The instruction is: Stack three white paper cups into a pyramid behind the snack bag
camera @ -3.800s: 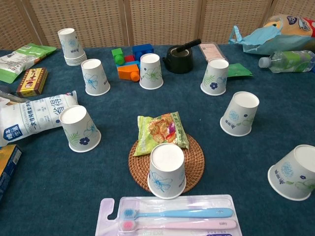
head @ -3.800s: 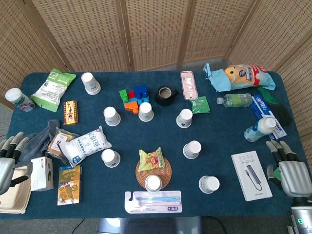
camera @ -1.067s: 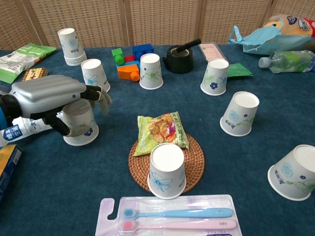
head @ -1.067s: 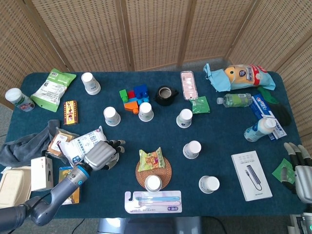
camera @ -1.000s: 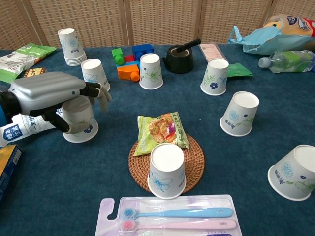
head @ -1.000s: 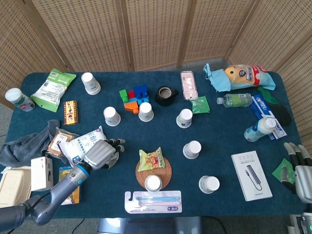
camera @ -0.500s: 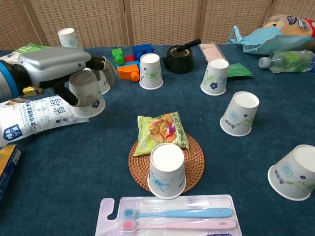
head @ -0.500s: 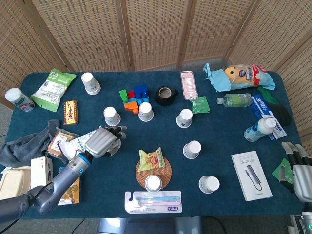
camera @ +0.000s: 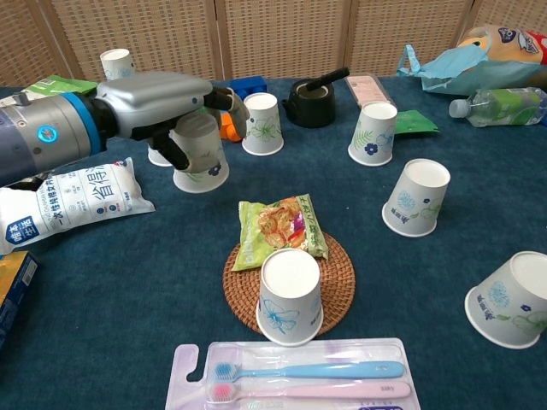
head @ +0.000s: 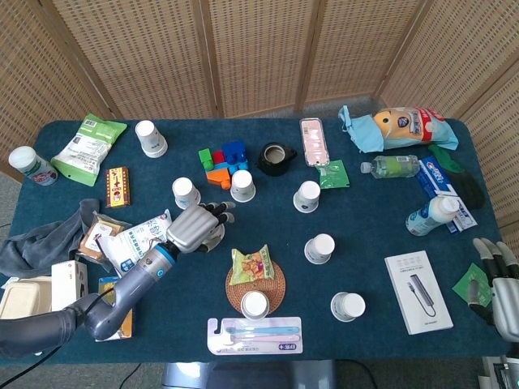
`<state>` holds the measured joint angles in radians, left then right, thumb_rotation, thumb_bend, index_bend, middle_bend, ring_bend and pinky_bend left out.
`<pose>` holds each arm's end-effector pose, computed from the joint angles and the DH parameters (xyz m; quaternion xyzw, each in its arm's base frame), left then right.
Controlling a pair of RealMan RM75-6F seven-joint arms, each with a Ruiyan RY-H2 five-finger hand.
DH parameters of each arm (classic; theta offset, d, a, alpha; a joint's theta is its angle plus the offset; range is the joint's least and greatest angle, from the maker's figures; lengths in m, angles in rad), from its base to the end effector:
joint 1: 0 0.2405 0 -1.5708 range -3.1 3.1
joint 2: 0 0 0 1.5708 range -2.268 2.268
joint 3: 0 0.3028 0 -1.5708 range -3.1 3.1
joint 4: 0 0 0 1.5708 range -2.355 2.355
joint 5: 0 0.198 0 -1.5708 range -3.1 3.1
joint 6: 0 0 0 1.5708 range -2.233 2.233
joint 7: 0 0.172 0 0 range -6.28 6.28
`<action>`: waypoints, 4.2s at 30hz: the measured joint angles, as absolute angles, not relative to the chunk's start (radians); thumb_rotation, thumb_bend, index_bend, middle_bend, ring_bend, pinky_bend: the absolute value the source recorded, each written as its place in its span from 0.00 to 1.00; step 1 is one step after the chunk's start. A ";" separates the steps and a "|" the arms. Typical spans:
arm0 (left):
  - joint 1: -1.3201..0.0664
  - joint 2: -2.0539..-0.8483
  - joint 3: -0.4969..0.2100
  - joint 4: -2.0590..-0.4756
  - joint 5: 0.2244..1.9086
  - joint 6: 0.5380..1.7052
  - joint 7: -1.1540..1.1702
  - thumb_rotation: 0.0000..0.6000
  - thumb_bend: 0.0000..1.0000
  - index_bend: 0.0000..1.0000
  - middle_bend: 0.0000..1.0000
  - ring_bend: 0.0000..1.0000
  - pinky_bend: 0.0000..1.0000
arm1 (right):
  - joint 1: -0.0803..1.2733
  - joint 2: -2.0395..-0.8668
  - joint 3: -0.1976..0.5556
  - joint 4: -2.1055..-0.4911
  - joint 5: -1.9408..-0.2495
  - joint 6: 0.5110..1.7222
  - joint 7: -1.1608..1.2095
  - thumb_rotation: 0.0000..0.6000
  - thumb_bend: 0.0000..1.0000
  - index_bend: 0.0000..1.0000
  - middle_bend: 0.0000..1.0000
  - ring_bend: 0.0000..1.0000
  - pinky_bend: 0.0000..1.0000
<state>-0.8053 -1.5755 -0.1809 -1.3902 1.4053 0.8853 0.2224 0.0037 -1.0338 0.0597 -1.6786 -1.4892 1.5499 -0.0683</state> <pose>-0.1303 0.3994 -0.0307 -0.8073 -0.2741 -0.3972 0.3396 -0.3507 -0.1844 0.2270 0.5777 -0.3650 0.3594 0.6355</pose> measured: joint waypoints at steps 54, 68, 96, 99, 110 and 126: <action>-0.966 -1.588 -0.188 -1.366 1.367 0.837 0.147 1.00 0.43 0.00 0.00 0.00 0.04 | 0.056 -0.935 0.075 -1.773 -1.462 1.407 -0.007 0.88 0.67 0.02 0.09 0.01 0.27; -0.727 -1.084 -0.100 -1.893 1.276 1.000 0.291 1.00 0.43 0.00 0.00 0.00 0.05 | 0.266 -0.891 0.096 -1.822 -1.471 1.118 0.019 0.88 0.61 0.00 0.04 0.00 0.27; -0.414 -0.873 0.023 -1.947 1.441 1.237 0.089 1.00 0.43 0.00 0.00 0.00 0.07 | 0.553 -1.034 0.099 -1.870 -1.186 0.805 -0.383 0.83 0.52 0.00 0.00 0.00 0.15; -0.407 -0.876 0.017 -1.942 1.445 1.238 0.082 1.00 0.43 0.00 0.00 0.00 0.07 | 0.582 -1.054 0.099 -1.865 -1.140 0.793 -0.411 0.82 0.53 0.00 0.00 0.00 0.15; -0.383 -0.886 0.002 -1.918 1.461 1.247 0.040 1.00 0.43 0.00 0.00 0.00 0.07 | 0.683 -1.079 0.088 -1.885 -0.974 0.783 -0.516 0.83 0.40 0.00 0.00 0.00 0.15; -0.354 -0.896 -0.008 -1.890 1.476 1.253 0.009 1.00 0.43 0.00 0.00 0.00 0.07 | 0.753 -1.175 0.074 -1.858 -0.921 0.835 -0.543 0.97 0.36 0.00 0.00 0.00 0.21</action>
<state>-0.3543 -0.8958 -0.0081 -1.8903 1.4764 1.2528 0.0090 0.7526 -1.1749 0.0740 -1.8578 -0.9213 0.8351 -0.5427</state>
